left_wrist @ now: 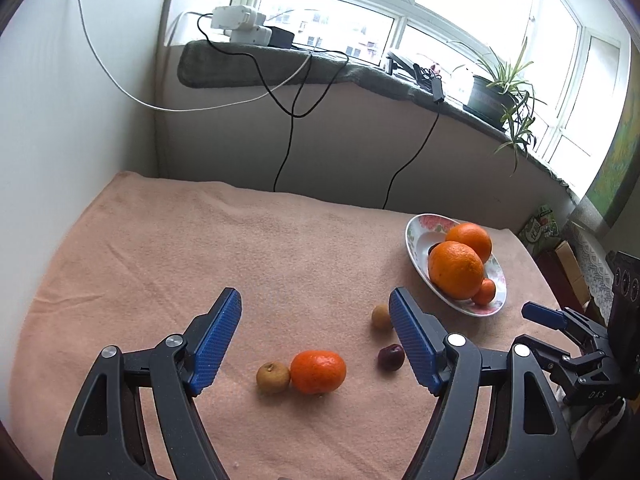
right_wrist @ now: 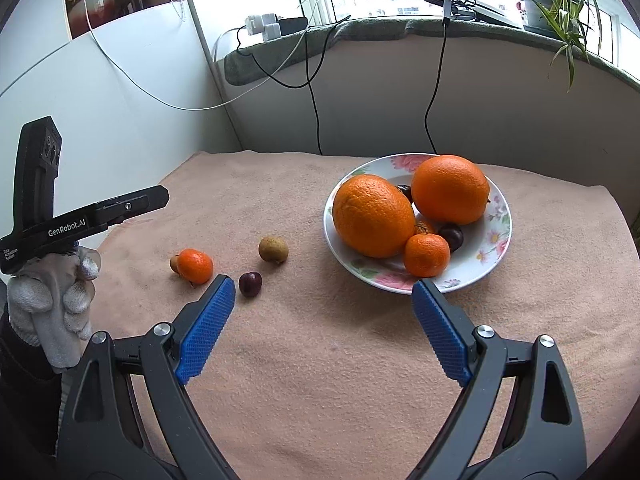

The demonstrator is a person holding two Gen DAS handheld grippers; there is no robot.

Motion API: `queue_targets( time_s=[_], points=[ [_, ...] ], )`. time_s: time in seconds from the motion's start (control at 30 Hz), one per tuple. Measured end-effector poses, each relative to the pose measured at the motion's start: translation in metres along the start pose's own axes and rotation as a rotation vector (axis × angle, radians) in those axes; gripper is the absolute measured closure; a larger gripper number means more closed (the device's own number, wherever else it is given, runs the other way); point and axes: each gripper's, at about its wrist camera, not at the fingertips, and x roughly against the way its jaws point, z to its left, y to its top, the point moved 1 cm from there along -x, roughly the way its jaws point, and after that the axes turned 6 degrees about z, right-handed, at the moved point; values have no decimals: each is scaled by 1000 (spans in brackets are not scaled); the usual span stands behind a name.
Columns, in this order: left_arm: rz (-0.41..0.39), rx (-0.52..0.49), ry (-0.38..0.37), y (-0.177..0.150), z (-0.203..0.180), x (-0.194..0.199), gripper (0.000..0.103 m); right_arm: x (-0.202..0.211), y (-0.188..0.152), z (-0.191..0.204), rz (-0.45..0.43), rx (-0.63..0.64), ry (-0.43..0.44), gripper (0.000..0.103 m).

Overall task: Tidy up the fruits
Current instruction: 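Withdraw both grippers from the plate, then close the right gripper on the dark cherry while the left gripper closes on the mandarin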

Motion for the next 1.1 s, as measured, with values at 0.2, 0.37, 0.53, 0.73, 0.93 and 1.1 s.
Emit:
queue_targets(
  time_s=[0.2,0.37,0.53,0.73,0.93,1.1],
  points=[
    [21,40,18,-20,21,5,27,-6,-4,12,15,13,23,11],
    [33,33,12,-34,19,7,27,-14,-5,18,27,16,51,11],
    [39,-4,7,-42,8,5,28,-22,-6,25,43,25,69,11],
    [62,-53,3,-46,-4,-5,35,-37,-7,34,82,38,93,26],
    [79,-80,6,-46,-11,-17,39,-56,-6,40,124,44,111,41],
    [92,-97,15,-46,-14,-24,43,-68,-4,43,138,56,109,45]
  ],
)
